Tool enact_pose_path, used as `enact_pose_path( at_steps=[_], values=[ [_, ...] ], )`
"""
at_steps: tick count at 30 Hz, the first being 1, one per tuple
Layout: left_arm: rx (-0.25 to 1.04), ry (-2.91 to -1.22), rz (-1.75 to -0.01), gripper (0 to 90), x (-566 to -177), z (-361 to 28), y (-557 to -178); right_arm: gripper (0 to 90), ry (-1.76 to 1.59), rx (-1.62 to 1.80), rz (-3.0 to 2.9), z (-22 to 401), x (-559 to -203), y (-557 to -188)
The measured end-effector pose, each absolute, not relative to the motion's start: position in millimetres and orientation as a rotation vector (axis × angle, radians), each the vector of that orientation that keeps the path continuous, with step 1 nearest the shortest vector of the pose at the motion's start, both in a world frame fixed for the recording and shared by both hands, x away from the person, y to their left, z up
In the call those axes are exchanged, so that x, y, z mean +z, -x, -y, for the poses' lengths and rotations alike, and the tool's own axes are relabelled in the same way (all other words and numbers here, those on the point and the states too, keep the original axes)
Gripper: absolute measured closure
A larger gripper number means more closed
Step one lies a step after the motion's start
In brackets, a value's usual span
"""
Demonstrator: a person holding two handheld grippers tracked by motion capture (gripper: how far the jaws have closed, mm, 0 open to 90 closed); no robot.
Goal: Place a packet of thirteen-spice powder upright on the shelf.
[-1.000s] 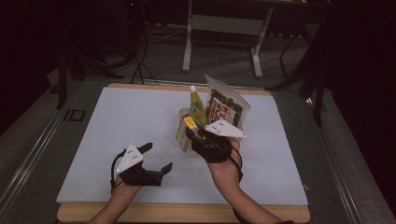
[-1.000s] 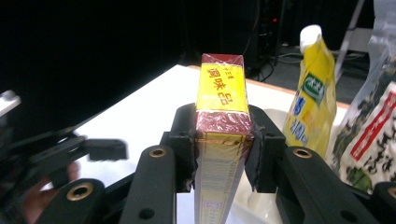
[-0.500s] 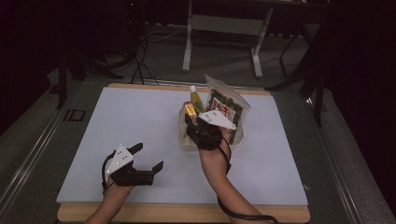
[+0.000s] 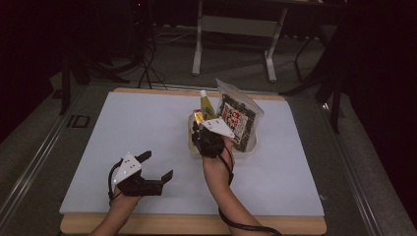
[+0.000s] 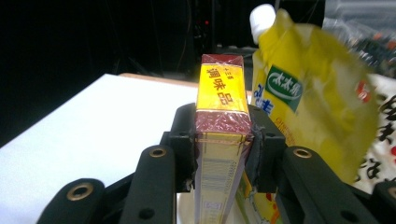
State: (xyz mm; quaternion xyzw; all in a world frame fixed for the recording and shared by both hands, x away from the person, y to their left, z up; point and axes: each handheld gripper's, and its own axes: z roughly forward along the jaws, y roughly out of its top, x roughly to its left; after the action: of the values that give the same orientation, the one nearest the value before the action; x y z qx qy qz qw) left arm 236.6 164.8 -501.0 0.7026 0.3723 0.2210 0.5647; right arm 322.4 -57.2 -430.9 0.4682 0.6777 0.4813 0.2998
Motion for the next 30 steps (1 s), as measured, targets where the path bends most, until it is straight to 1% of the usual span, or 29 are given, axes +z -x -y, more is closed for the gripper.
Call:
enact_pose_path(
  at_steps=[15, 30],
  values=[
    [0.508, -1.664, -0.867, 1.4, -503.9, -160.9, -238.3, 67.5, -1.313, 1.211, -1.777, 39.6, -440.6, -344.0],
    [0.495, -1.667, -0.864, 1.5, -505.2, -160.0, -238.8, 67.4, -1.358, 1.114, -1.805, 30.2, -469.3, -358.2]
  ],
)
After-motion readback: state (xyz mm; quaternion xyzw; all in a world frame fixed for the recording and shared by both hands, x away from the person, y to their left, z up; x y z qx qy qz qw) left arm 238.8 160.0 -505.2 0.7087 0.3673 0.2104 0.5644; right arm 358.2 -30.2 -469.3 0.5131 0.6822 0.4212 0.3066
